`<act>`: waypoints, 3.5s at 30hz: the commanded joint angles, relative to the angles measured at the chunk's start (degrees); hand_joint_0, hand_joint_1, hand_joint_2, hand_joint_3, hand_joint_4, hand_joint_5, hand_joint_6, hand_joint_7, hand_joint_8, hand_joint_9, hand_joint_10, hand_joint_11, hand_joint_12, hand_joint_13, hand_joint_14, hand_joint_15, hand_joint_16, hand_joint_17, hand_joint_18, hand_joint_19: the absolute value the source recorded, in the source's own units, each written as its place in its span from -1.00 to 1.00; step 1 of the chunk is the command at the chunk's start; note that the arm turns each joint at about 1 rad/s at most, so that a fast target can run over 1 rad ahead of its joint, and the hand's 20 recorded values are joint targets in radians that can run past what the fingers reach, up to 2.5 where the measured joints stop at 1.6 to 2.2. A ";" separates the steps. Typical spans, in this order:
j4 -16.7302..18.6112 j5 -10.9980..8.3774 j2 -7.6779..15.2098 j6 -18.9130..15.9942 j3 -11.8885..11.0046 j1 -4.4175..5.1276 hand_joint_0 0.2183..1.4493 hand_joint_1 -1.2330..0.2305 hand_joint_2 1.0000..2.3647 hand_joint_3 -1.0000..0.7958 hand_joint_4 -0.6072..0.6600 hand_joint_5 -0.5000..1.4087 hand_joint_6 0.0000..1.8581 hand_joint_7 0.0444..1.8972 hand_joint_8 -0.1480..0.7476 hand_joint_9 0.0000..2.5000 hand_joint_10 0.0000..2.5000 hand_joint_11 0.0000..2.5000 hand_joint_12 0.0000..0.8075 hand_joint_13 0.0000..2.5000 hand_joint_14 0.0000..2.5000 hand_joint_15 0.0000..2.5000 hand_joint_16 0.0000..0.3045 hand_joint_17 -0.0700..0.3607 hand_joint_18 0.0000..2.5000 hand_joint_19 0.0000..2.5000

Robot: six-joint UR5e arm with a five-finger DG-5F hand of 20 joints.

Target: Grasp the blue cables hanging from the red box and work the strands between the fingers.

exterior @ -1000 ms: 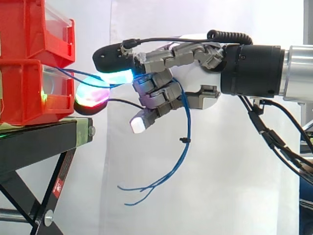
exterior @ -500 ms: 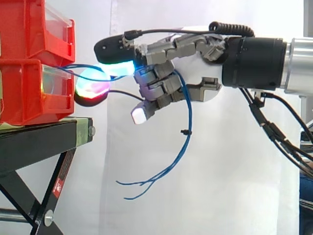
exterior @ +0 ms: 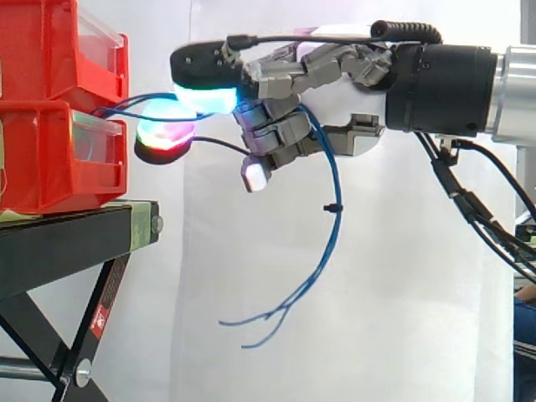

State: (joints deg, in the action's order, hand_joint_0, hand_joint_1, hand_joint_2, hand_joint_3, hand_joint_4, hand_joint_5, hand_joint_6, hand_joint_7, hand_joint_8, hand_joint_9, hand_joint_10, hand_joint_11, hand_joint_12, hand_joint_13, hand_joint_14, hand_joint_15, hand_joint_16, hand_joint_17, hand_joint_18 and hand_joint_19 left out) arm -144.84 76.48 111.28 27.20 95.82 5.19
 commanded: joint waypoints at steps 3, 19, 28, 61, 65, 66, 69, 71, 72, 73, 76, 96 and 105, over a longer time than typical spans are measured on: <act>-0.97 0.34 -0.01 0.49 -0.02 -0.01 0.62 -0.28 -0.98 0.25 0.28 0.04 -0.98 0.31 0.08 -0.52 1.00 0.78 0.07 -0.50 1.00 0.25 -0.67 -0.16 -0.42 -0.58; -1.67 0.34 -0.01 0.58 0.07 -0.01 -0.11 -0.18 -0.98 -0.51 0.46 -0.05 -0.98 0.27 0.22 -0.55 1.00 0.89 0.21 -0.51 1.00 0.30 -0.62 -0.07 -0.26 -0.39; -1.67 -0.01 -0.01 0.58 0.07 -0.01 -0.12 -0.16 -0.99 -0.85 0.42 0.02 -0.98 0.36 0.23 -0.50 1.00 0.84 0.19 -0.44 1.00 0.29 -0.63 -0.09 -0.18 -0.41; -4.49 -7.57 -0.63 3.57 -0.02 0.43 -0.05 -0.15 -0.99 -0.83 0.40 0.03 -0.98 0.36 0.20 -0.46 1.00 0.86 0.20 -0.38 1.00 0.29 -0.65 -0.12 -0.10 -0.37; -4.57 -7.75 -2.21 6.12 -0.02 0.69 -0.02 -0.16 -0.99 -0.79 0.39 0.03 -0.98 0.36 0.19 -0.47 1.00 0.84 0.19 -0.39 1.00 0.30 -0.65 -0.12 -0.10 -0.35; -4.49 -7.84 -2.21 6.38 -0.02 0.69 -0.02 -0.16 -0.99 -0.77 0.40 0.03 -0.98 0.37 0.20 -0.46 1.00 0.85 0.19 -0.39 1.00 0.30 -0.65 -0.12 -0.11 -0.35; -4.49 -7.75 -2.21 6.91 -0.02 0.69 -0.01 -0.16 -0.99 -0.75 0.39 0.03 -0.98 0.37 0.20 -0.47 1.00 0.87 0.19 -0.39 1.00 0.30 -0.66 -0.13 -0.10 -0.34; -4.13 -7.75 -2.30 7.08 -0.02 0.69 0.01 -0.17 -0.99 -0.73 0.39 0.03 -0.98 0.36 0.19 -0.47 1.00 0.85 0.18 -0.39 1.00 0.30 -0.66 -0.14 -0.10 -0.33; -4.05 -7.75 -2.30 7.08 -0.02 0.69 0.03 -0.17 -0.98 -0.71 0.39 0.03 -0.99 0.37 0.19 -0.47 1.00 0.85 0.17 -0.39 1.00 0.29 -0.66 -0.13 -0.10 -0.34; -3.96 -7.75 -2.30 7.08 -0.11 0.78 0.04 -0.18 -0.98 -0.69 0.39 0.02 -0.98 0.38 0.20 -0.47 1.00 0.85 0.17 -0.39 1.00 0.30 -0.66 -0.14 -0.10 -0.33; -3.96 -7.75 -2.30 7.08 -0.19 0.69 0.08 -0.19 -0.98 -0.63 0.38 0.03 -0.98 0.37 0.20 -0.46 1.00 0.85 0.17 -0.39 1.00 0.29 -0.67 -0.15 -0.09 -0.31; -3.96 -8.19 -2.21 7.78 -0.19 1.57 0.06 -0.18 -0.98 -0.64 0.44 -0.02 -0.98 0.34 0.21 -0.48 1.00 0.88 0.18 -0.38 1.00 0.33 -0.66 -0.13 -0.04 -0.24; -4.75 -8.10 -2.21 3.74 -0.02 2.19 0.17 -0.25 -0.97 -0.39 0.45 -0.06 -0.99 0.35 0.22 -0.52 1.00 0.83 0.19 -0.39 1.00 0.27 -0.66 -0.14 -0.05 -0.23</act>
State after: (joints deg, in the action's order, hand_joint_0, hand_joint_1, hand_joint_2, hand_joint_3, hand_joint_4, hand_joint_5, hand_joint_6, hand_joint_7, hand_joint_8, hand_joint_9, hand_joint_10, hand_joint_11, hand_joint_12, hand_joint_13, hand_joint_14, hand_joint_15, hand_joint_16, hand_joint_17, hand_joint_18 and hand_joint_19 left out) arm -149.31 68.33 109.07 32.52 95.77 7.26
